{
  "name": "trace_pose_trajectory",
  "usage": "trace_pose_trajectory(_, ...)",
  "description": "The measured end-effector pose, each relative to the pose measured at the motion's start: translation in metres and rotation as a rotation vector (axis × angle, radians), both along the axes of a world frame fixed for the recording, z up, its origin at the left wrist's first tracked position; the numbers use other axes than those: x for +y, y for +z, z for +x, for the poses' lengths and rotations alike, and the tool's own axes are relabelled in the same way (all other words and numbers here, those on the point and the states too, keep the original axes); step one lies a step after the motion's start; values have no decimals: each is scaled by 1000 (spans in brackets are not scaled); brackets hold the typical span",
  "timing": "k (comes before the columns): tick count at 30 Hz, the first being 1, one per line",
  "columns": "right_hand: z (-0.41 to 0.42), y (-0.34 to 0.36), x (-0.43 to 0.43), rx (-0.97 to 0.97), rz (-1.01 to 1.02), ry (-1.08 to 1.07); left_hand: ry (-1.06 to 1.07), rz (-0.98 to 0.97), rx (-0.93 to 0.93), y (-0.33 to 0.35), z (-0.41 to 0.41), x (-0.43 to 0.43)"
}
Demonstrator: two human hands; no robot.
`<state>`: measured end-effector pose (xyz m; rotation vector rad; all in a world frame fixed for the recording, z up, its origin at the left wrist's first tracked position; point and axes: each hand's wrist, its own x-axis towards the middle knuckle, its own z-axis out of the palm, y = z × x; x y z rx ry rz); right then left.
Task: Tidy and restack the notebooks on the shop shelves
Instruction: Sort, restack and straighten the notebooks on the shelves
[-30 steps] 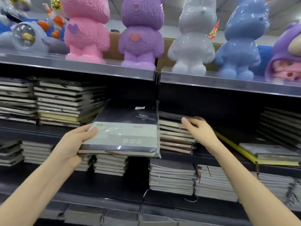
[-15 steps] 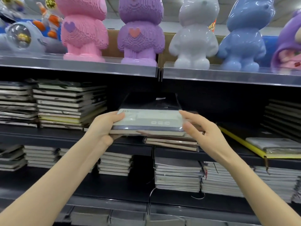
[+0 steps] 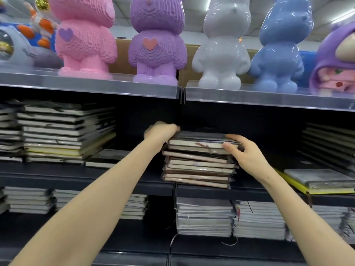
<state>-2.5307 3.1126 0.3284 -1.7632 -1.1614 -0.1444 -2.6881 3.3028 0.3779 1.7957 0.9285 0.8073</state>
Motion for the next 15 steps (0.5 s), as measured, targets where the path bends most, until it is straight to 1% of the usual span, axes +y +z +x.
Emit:
trace_pose_trajectory(2, 8, -2, 2, -2, -17, -11, -41, -20, 39, -1, -2, -1)
trace_pose_trajectory(4, 13, -2, 3, -7, -20, -12, -93, -74, -54, -9, -7, -6)
trace_pose_trajectory(6, 12, -5, 3, 28, 17, 10, -146, -138, -163, -25, -13, -9)
trace_pose_trajectory(9, 4, -12, 4, 99, 85, 56, -238, -170, -232, -54, -13, -8)
trace_pose_trajectory(12, -2, -17, 8, 97, 115, 40, -293, -85, -224, -65, -16, -15)
trace_pose_trajectory(15, -5, -15, 13, 44, 77, 32, -294, 35, -244, -67, -22, -31)
